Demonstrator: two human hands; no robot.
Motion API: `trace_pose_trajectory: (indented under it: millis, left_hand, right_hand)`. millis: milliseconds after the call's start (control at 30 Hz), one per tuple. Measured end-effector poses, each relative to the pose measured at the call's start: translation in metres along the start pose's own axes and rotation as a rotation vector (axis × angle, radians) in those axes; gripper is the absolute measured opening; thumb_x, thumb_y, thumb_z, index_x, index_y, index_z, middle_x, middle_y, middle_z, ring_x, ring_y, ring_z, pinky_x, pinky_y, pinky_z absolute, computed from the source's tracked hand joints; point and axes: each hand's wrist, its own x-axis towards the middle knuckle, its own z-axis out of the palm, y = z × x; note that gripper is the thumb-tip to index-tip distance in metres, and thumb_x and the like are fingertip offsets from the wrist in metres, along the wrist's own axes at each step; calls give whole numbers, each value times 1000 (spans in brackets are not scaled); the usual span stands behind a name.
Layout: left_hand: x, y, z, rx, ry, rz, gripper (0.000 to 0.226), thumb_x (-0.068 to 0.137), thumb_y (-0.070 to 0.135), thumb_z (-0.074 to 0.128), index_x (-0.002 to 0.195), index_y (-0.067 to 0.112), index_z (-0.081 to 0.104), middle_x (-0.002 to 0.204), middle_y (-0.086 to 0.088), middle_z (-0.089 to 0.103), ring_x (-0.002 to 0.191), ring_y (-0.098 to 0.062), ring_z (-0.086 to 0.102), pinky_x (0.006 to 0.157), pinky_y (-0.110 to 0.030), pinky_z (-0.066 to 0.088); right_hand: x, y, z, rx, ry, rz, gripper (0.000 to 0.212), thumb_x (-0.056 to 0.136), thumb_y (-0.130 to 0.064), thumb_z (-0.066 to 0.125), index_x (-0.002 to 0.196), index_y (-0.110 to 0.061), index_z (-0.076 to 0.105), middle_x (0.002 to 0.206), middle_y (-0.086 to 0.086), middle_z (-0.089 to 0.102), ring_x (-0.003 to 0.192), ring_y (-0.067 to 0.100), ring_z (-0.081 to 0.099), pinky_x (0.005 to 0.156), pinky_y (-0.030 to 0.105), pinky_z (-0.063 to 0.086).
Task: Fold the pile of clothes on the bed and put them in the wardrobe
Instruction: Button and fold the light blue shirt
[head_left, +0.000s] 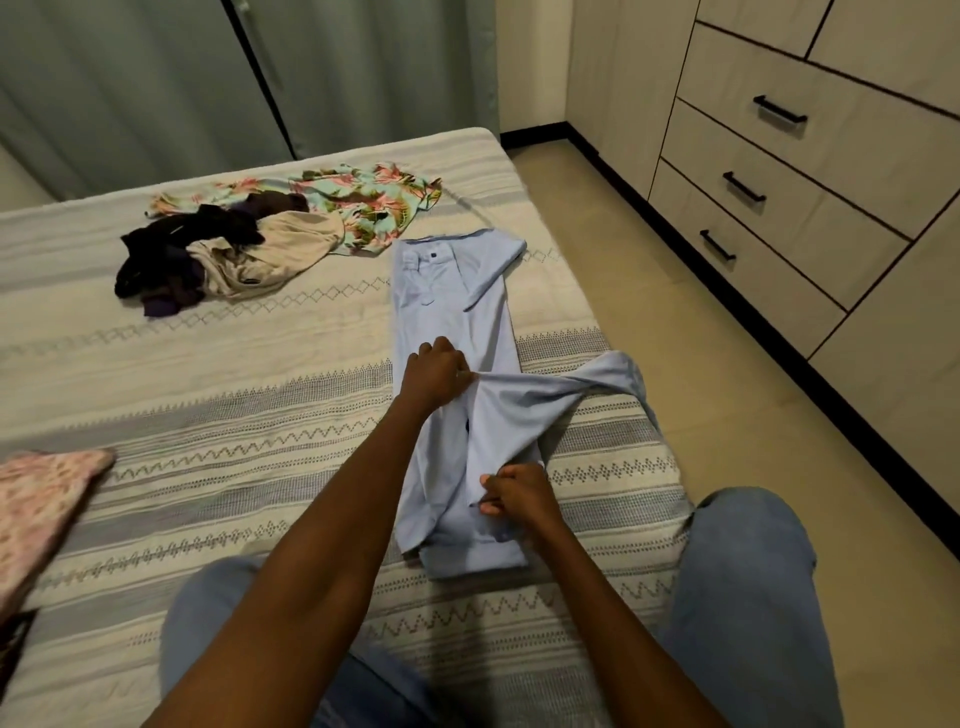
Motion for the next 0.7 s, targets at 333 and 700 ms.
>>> trace_pose_trajectory:
  millis: [333, 700]
  left_hand:
    - [-24, 0, 32, 66, 12, -37, 50, 94, 46, 57, 133, 16, 56, 139, -13, 50, 120, -39, 51, 96, -45, 41]
    - [-70, 12, 77, 37, -105, 125, 92, 89, 75, 18, 159, 17, 14, 166, -8, 3, 153, -32, 7, 121, -49, 5]
  right_hand:
    - [-12, -14, -27, -70, -80, -6, 29, 96, -14, 60, 72, 1, 64, 68, 16, 68, 40, 19, 59, 47, 27, 51]
    - [2, 20, -60, -963, -130, -422, 25, 80, -35, 71, 102, -23, 66, 104, 4, 70, 98, 26, 63, 75, 31, 45]
